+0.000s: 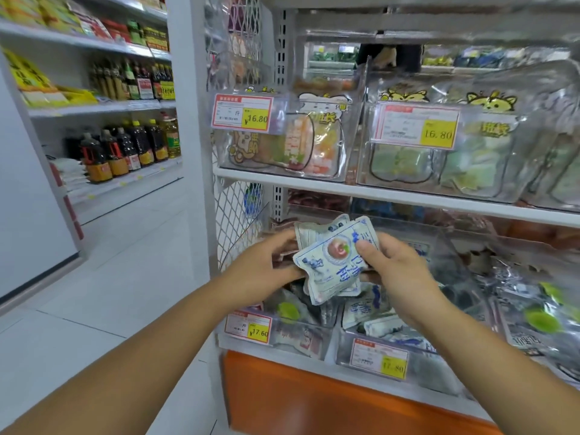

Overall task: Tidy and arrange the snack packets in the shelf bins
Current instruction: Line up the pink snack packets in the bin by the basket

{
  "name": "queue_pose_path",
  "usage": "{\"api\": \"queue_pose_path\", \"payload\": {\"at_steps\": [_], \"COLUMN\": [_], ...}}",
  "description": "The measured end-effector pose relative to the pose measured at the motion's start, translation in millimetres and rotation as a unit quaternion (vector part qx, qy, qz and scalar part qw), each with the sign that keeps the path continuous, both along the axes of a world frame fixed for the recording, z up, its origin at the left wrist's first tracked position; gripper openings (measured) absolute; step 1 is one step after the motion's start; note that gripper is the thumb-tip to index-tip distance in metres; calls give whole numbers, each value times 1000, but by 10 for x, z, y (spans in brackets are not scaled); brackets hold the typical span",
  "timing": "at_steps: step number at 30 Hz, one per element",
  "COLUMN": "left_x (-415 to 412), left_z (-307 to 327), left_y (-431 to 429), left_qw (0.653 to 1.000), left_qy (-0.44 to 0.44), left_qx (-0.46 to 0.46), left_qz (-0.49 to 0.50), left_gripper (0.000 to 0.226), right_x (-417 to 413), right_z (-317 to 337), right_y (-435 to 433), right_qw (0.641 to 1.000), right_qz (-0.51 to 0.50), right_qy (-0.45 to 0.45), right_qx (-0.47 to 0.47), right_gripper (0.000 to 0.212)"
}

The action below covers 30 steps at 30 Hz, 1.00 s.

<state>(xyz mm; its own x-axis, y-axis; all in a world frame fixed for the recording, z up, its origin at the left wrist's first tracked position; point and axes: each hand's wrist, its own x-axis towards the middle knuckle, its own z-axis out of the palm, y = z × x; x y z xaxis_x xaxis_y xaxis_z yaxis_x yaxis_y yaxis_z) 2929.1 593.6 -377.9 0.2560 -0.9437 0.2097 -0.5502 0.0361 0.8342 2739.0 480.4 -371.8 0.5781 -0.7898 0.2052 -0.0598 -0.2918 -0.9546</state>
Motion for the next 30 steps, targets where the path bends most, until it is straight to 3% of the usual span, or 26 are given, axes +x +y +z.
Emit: {"api": "queue_pose_path", "payload": {"at_steps": [4,11,13,14,15,16,17,19,21,23,25,28,30], "left_x": [-120,-47,1,22,20,9,-22,-112,-201,-211,-111,132,281], "left_z": [-31,-72,-98,-114,-112,-113,-99,-61,-21,-7,-13,-60,-138], "left_y": [-154,-170,-143,-133,-120,-120,-121,-136,-164,-177,-154,-28,71], "left_qw": [990,987,988,991,993,993,991,988,990,992,998,994,976], "left_qy": [138,152,144,125,111,110,128,154,136,116,41,-109,-213], "left_qx": [-23,-29,-22,-18,-12,-16,-25,-34,-38,-39,-42,-14,37], "left_qz": [-8,49,52,52,49,37,24,-7,-23,-22,-3,20,3], "left_gripper": [42,23,22,26,30,31,27,26,25,25,33,38,40], "right_x": [-26,-519,-600,-603,-557,-470,-376,-130,32,61,-74,-373,-456], "right_z": [-26,31,23,18,14,30,45,50,-23,-15,45,152,152], "right_y": [-23,-624,-702,-688,-626,-495,-338,5,148,87,-161,-530,-601], "right_qw": [999,975,946,906,870,867,904,979,991,995,989,954,874], "right_qz": [24,-203,-221,-229,-229,-207,-146,15,61,4,-81,-138,-166], "right_qy": [20,89,222,316,367,363,316,166,98,69,85,249,419], "right_qx": [32,-23,-87,-165,-235,-270,-248,-113,-71,-76,-93,-97,-182], "right_gripper": [19,21,30,38,43,47,51,52,44,40,31,27,43]}}
